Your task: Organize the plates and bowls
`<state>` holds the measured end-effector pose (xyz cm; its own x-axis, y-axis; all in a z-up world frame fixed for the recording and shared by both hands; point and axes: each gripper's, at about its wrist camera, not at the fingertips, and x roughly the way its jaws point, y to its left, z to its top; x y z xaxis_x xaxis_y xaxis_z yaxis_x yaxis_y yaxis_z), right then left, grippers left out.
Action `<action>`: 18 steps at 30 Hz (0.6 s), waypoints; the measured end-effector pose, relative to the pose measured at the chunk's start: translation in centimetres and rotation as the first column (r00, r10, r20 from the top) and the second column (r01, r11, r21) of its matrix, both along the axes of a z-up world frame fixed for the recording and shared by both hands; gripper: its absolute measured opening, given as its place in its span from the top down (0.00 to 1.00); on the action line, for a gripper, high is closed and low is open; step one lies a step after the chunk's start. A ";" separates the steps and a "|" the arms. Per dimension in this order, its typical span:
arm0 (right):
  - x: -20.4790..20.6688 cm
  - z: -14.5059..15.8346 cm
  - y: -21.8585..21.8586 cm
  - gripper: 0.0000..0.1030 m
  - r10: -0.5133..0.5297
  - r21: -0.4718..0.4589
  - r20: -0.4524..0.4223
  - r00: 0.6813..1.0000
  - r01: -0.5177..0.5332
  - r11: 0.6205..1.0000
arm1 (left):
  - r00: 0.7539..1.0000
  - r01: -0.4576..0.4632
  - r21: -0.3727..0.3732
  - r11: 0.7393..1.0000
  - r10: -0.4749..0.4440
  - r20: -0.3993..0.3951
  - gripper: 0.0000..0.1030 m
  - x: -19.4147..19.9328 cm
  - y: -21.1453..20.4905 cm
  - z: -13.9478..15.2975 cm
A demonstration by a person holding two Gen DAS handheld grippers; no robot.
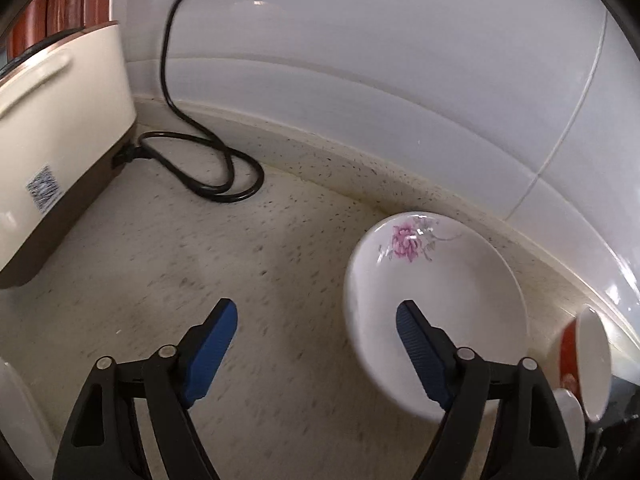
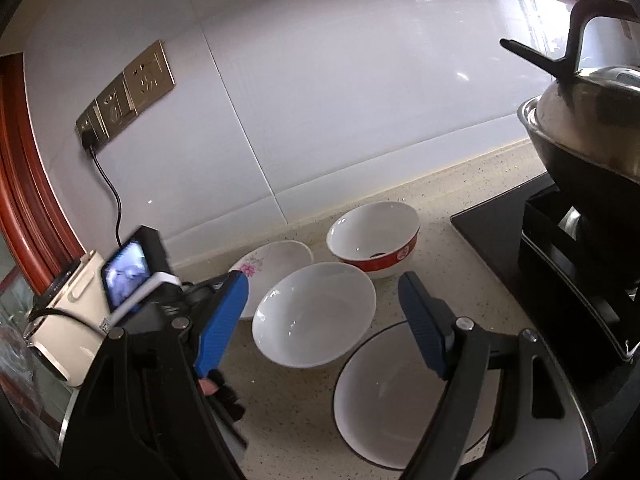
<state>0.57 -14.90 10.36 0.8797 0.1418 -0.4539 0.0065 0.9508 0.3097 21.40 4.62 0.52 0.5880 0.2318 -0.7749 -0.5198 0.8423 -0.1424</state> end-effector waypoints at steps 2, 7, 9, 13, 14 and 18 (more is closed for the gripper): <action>-0.1 0.2 0.0 0.22 0.003 0.005 0.005 1.000 -0.003 1.000 | 1.000 -0.006 0.030 1.000 0.007 -0.007 0.27 1.0 -0.2 -0.4; 0.1 -0.1 0.1 0.22 0.021 0.022 -0.016 1.000 -0.021 1.000 | 0.999 0.000 0.086 0.996 0.003 -0.035 0.43 2.4 -0.7 -1.1; 0.0 -0.2 0.1 0.22 0.026 0.032 -0.020 0.999 -0.025 0.999 | 0.999 -0.001 0.124 0.992 0.006 -0.044 0.43 2.2 -1.1 -1.0; -0.2 -0.2 0.5 0.22 0.032 0.025 -0.013 0.999 -0.032 0.999 | 0.998 0.018 0.196 0.980 -0.004 -0.068 0.43 1.4 -2.1 -0.7; -0.2 -0.2 0.5 0.22 0.034 0.024 -0.014 0.999 -0.034 0.999 | 0.997 0.020 0.207 0.978 -0.006 -0.071 0.43 1.1 -2.2 -0.7; -0.2 -0.3 0.7 0.22 0.040 0.026 -0.020 0.999 -0.040 0.999 | 0.997 0.036 0.218 0.975 -0.019 -0.078 0.42 -0.8 -2.5 -0.6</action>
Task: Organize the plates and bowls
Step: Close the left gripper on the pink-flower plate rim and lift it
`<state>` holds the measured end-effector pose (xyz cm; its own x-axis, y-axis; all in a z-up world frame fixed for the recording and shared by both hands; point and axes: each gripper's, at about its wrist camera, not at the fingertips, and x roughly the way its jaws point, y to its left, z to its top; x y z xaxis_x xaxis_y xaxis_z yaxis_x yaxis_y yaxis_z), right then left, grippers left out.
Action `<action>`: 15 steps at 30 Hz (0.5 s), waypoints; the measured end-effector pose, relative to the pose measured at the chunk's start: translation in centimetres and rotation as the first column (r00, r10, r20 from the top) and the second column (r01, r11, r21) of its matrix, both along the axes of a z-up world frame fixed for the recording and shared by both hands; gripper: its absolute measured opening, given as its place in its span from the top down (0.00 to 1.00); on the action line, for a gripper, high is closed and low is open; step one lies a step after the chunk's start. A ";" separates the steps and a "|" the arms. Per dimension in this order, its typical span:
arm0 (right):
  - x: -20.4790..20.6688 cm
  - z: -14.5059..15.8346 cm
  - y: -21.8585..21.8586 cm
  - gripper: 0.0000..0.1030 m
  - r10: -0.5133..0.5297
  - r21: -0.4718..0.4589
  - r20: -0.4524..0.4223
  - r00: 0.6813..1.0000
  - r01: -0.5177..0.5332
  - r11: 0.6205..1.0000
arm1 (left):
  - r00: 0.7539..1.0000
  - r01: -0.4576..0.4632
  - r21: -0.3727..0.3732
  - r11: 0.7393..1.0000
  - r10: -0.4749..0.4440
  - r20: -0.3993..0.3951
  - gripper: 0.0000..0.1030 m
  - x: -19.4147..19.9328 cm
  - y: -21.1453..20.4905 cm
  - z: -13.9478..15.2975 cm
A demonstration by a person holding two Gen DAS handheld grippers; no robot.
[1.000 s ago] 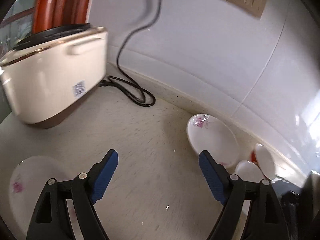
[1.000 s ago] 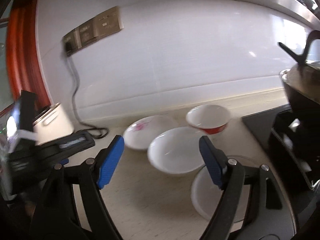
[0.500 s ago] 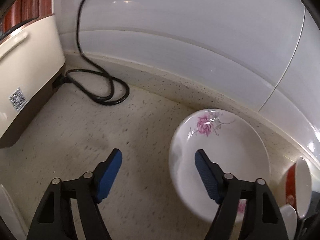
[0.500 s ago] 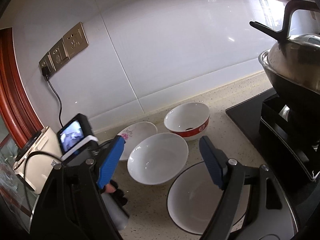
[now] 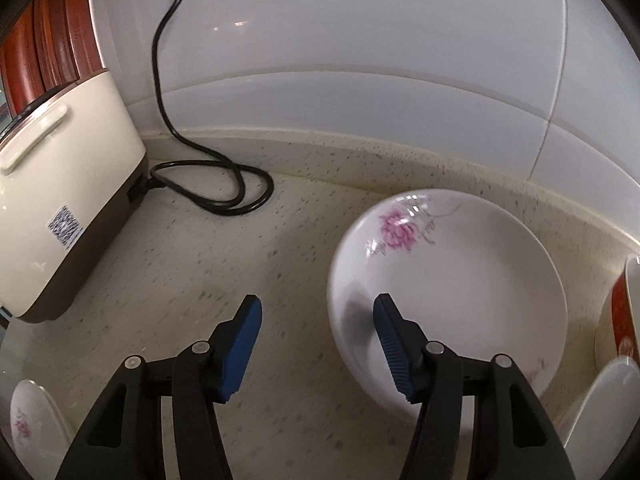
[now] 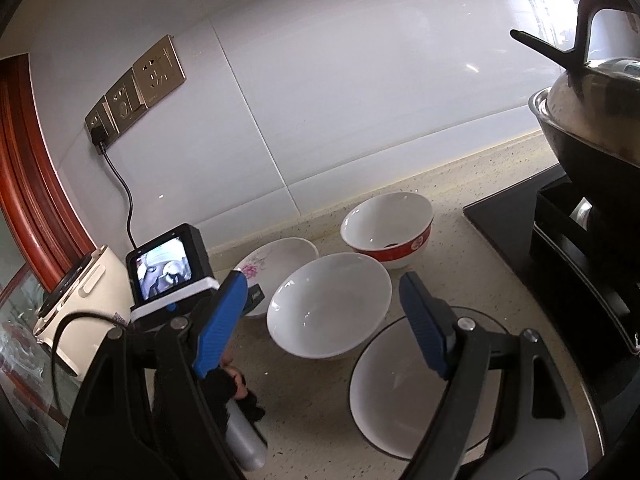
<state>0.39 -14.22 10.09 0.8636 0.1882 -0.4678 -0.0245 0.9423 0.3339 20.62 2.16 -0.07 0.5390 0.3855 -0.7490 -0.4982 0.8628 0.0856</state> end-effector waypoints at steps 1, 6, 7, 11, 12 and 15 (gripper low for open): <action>0.0 0.0 0.1 0.22 0.001 -0.001 0.001 1.000 -0.001 1.000 | 1.000 0.003 0.000 1.000 -0.003 -0.001 0.42 -0.6 -0.1 0.2; -0.3 0.2 0.4 0.22 0.012 -0.006 0.010 1.000 -0.012 1.000 | 1.000 0.028 -0.018 0.999 -0.028 -0.004 0.40 -3.9 -0.2 0.1; -0.3 0.2 0.4 0.21 0.014 -0.004 0.011 1.000 -0.014 1.000 | 0.999 0.036 -0.021 0.999 -0.036 -0.009 0.40 -4.7 -0.3 0.0; -0.3 0.3 0.5 0.21 0.025 -0.002 0.013 1.000 -0.025 1.000 | 0.997 0.076 -0.082 0.994 -0.077 -0.002 0.39 -8.3 -0.2 -0.1; -0.3 0.3 0.5 0.21 0.033 -0.001 0.013 0.999 -0.033 0.999 | 0.996 0.085 -0.088 0.992 -0.085 0.000 0.39 -9.2 -0.2 -0.2; -0.5 0.4 1.0 0.21 0.083 0.004 0.028 0.996 -0.084 0.996 | 0.993 0.116 -0.103 0.988 -0.116 0.009 0.34 -12.2 -0.4 -0.3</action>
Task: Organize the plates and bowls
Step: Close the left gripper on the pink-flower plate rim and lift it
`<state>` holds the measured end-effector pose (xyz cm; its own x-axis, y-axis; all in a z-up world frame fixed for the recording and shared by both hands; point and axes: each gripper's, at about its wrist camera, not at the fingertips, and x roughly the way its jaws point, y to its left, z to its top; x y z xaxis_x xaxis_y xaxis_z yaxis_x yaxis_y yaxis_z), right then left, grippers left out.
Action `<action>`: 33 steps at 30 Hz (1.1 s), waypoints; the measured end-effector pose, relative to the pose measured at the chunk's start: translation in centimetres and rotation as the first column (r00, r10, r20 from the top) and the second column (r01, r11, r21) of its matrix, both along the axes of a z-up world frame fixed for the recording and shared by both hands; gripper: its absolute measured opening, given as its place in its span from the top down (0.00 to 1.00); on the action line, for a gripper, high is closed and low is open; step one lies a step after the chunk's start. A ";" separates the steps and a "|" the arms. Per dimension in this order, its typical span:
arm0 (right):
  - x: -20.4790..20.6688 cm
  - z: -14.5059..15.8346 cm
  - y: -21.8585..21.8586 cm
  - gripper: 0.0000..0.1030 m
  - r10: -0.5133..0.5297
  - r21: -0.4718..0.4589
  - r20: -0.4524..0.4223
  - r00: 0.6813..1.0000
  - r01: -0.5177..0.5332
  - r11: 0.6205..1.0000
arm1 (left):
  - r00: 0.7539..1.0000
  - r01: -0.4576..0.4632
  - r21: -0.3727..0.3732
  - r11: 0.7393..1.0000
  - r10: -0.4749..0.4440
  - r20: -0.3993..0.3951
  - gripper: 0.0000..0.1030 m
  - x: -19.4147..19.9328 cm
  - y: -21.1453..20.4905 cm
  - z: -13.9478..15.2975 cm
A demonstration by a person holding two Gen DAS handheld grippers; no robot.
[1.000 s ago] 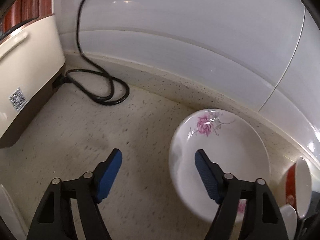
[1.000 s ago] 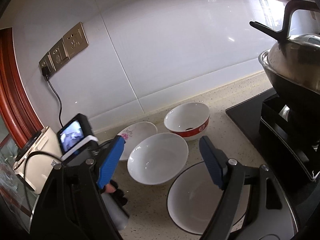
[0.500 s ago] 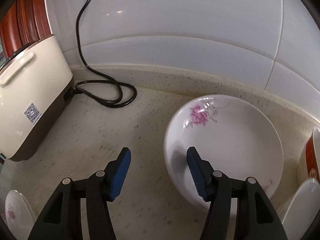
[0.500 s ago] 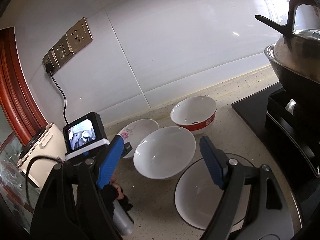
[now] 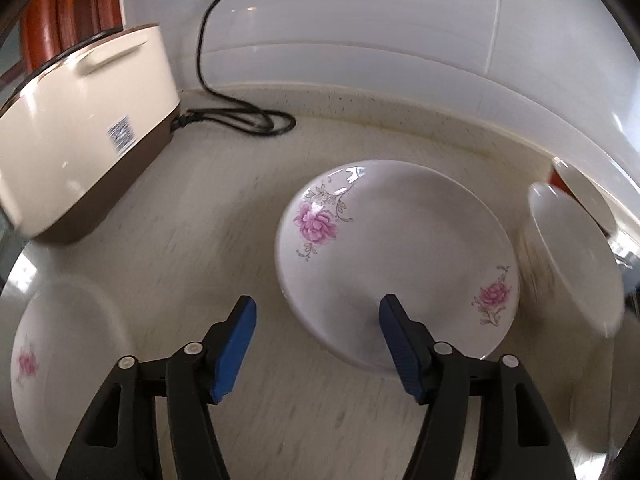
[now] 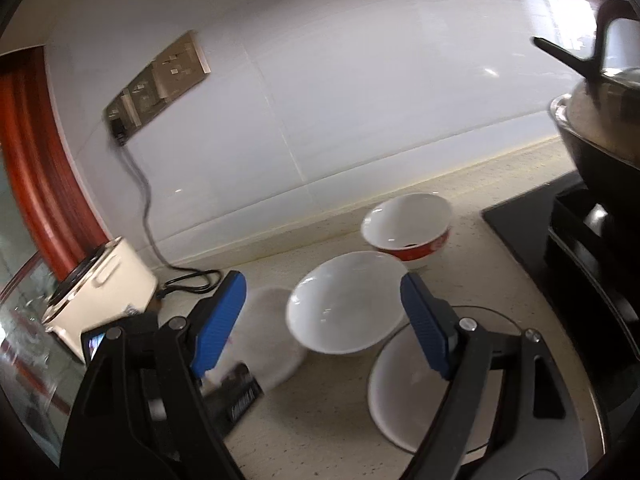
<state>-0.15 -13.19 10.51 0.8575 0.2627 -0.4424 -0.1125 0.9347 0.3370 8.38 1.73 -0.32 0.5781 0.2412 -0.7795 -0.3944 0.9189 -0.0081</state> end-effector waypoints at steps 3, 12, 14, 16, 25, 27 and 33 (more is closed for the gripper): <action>-0.5 0.2 0.9 0.21 0.085 0.010 0.036 0.996 -0.085 0.996 | 0.999 0.035 -0.022 0.999 -0.035 0.012 0.26 -3.3 -0.1 -0.1; 0.4 -3.4 6.1 0.65 0.323 -0.042 -0.155 0.934 -0.333 0.942 | 0.991 0.127 -0.022 0.992 -0.126 0.038 0.25 -7.0 1.0 0.2; 0.8 -4.6 6.6 0.65 0.282 -0.103 -0.215 0.935 -0.309 0.945 | 0.991 0.128 -0.029 0.991 -0.127 0.045 0.25 -7.1 0.9 0.4; 1.4 -5.4 6.6 0.65 0.243 -0.146 -0.250 0.937 -0.285 0.948 | 0.990 0.135 -0.040 0.990 -0.133 0.054 0.25 -7.4 0.7 0.5; 1.4 -6.2 7.4 0.65 0.190 -0.291 -0.260 0.947 -0.264 0.920 | 0.987 0.150 -0.060 0.987 -0.146 0.065 0.25 -5.5 1.6 0.7; 1.4 -5.9 7.1 0.65 0.209 -0.257 -0.260 0.943 -0.276 0.926 | 0.988 0.148 -0.075 0.986 -0.143 0.064 0.25 -4.9 1.9 0.8; 0.4 -2.7 5.6 0.65 0.239 -0.195 -0.166 0.957 -0.270 0.943 | 0.992 0.124 -0.145 0.982 -0.117 0.057 0.25 -3.3 3.3 2.0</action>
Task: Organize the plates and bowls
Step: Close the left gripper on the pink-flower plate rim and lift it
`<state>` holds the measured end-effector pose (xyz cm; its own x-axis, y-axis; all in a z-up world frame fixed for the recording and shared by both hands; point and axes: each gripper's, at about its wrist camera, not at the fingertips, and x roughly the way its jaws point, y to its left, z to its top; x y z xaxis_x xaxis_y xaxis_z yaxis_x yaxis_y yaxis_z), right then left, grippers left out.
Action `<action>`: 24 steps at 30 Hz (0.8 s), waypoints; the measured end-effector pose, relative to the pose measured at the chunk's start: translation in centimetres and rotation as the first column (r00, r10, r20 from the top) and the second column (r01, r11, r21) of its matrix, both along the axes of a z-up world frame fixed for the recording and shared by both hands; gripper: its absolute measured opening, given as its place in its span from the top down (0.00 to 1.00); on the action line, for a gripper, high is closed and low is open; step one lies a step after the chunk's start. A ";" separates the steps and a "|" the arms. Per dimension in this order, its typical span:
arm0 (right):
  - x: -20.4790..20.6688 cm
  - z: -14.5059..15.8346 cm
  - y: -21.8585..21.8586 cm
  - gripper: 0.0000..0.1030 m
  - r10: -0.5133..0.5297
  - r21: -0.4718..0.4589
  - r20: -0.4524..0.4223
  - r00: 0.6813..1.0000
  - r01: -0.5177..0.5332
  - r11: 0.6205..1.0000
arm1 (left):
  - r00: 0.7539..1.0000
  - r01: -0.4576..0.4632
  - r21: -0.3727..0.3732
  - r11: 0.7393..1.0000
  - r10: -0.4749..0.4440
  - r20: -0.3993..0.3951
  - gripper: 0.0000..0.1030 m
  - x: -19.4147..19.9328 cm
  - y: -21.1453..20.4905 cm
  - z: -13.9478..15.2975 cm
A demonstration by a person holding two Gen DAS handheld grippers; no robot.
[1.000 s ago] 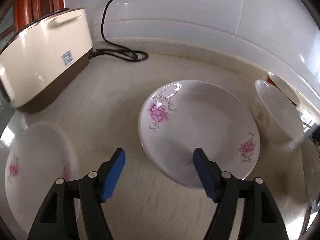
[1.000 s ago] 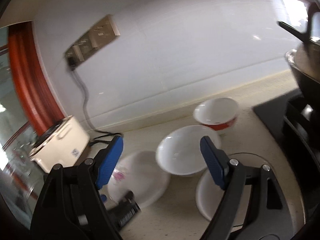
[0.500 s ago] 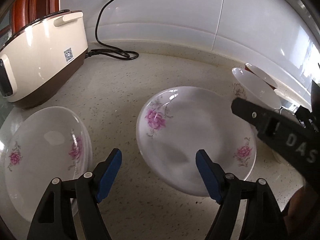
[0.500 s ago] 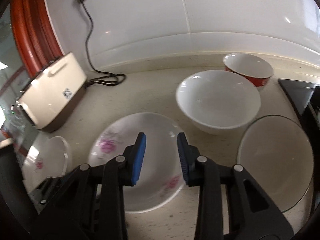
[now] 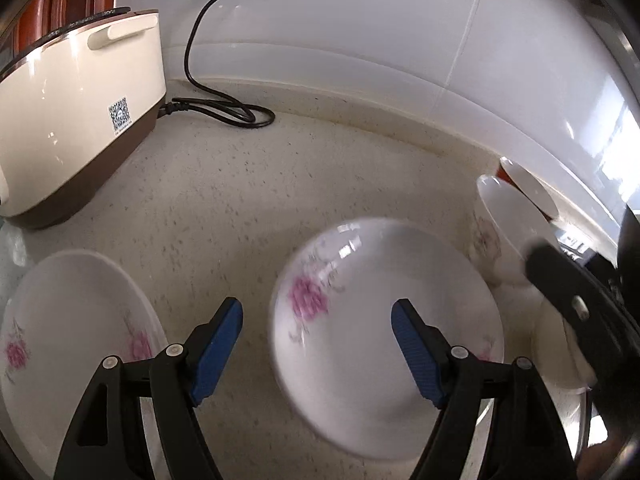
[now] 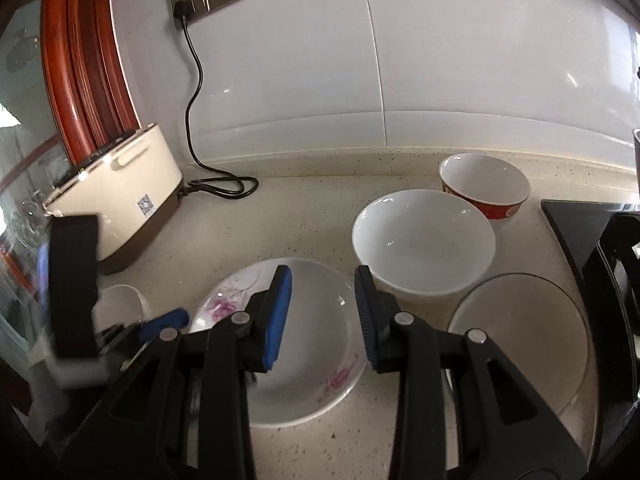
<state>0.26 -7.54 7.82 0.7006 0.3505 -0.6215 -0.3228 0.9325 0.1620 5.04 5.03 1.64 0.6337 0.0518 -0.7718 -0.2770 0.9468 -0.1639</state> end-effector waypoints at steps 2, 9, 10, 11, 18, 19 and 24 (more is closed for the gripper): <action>0.0 -0.1 0.1 0.64 0.003 -0.014 -0.034 0.999 -0.003 1.000 | 1.000 -0.010 0.022 1.000 0.010 -0.014 0.25 1.3 0.4 0.0; 0.0 -2.7 2.8 0.64 0.024 -0.213 -0.083 0.996 -0.041 0.976 | 0.999 -0.014 0.032 0.999 0.015 -0.030 0.28 3.9 0.9 -0.8; 0.0 -3.1 3.1 0.64 0.029 -0.229 -0.088 0.996 -0.048 0.972 | 1.000 -0.007 0.031 0.999 0.008 -0.027 0.31 3.9 0.9 -0.8; 0.0 -3.4 3.3 0.64 0.030 -0.239 -0.089 0.996 -0.050 0.970 | 0.999 0.003 0.033 0.999 -0.002 -0.032 0.33 3.8 0.9 -0.9; -0.1 -4.2 3.4 0.59 0.001 -0.203 -0.107 0.994 -0.023 0.979 | 1.000 0.003 0.030 1.000 -0.003 -0.004 0.34 2.7 1.3 -0.4; -0.3 -4.3 3.4 0.57 -0.003 -0.195 -0.104 0.995 -0.017 0.981 | 1.000 0.014 0.030 0.999 -0.014 -0.007 0.34 2.8 1.3 -0.6; -1.4 -5.3 3.4 0.56 -0.035 -0.138 -0.125 0.992 0.017 0.990 | 0.998 0.061 0.034 0.998 -0.060 -0.035 0.37 3.5 1.0 -1.4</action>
<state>-1.12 -4.13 2.54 0.6208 0.2389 -0.7467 -0.2830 0.9565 0.0708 8.55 6.06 0.21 0.6100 0.0412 -0.7913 -0.2236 0.9670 -0.1220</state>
